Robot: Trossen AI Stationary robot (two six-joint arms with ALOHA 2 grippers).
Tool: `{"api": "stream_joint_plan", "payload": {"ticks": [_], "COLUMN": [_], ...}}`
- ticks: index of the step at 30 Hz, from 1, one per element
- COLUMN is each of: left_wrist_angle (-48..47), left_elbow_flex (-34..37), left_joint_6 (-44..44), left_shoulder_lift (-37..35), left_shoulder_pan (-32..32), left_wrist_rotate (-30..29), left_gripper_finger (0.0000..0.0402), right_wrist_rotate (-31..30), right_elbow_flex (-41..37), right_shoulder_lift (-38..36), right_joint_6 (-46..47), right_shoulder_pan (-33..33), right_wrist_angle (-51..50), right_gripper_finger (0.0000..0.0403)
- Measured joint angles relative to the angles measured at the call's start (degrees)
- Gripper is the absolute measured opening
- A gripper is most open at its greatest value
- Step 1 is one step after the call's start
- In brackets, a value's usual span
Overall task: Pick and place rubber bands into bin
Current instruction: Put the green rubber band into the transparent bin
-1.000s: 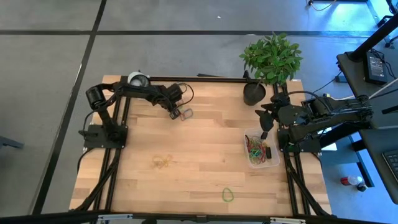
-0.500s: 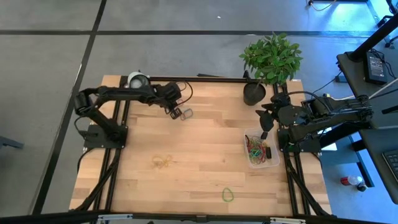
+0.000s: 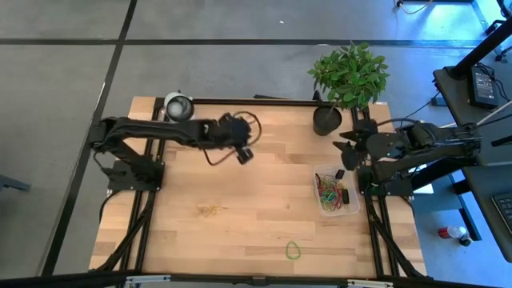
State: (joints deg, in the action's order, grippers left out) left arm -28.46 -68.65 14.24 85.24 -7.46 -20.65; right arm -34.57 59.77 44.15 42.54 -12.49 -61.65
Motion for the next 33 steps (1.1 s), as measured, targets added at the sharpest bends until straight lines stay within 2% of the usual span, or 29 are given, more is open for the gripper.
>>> {"api": "stream_joint_plan", "payload": {"ticks": [8, 15, 21, 27, 33], "left_wrist_angle": [1.47, 7.20, 14.39, 14.96, 14.98], "left_elbow_flex": [-12.68, -28.46, -43.06, -57.27, -65.50], "left_joint_6": [7.17, 7.24, 3.77, 3.47, 3.56], "left_shoulder_lift": [12.61, 28.30, 41.12, 53.57, 61.76], "left_shoulder_pan": [10.63, 14.95, 15.27, 13.79, 11.44], "left_wrist_rotate": [-6.70, -7.45, -5.05, -1.33, 1.16], "left_gripper_finger": [0.0002, 0.0002, 0.0002, 0.0002, 0.0003], "right_wrist_rotate": [1.21, 1.21, 1.21, 1.21, 1.21], "right_elbow_flex": [0.00, 0.00, 0.00, 0.00, 0.00], "right_shoulder_lift": [-4.40, -5.45, -5.30, -5.30, -5.30], "right_joint_6": [-6.62, -8.50, -8.26, -6.72, -5.24], "right_shoulder_pan": [0.00, -0.01, -0.01, -0.01, 0.00], "right_wrist_angle": [0.03, 0.20, 1.17, 1.22, 1.22], "right_gripper_finger": [0.0213, 0.0213, 0.0213, 0.0213, 0.0213]}}
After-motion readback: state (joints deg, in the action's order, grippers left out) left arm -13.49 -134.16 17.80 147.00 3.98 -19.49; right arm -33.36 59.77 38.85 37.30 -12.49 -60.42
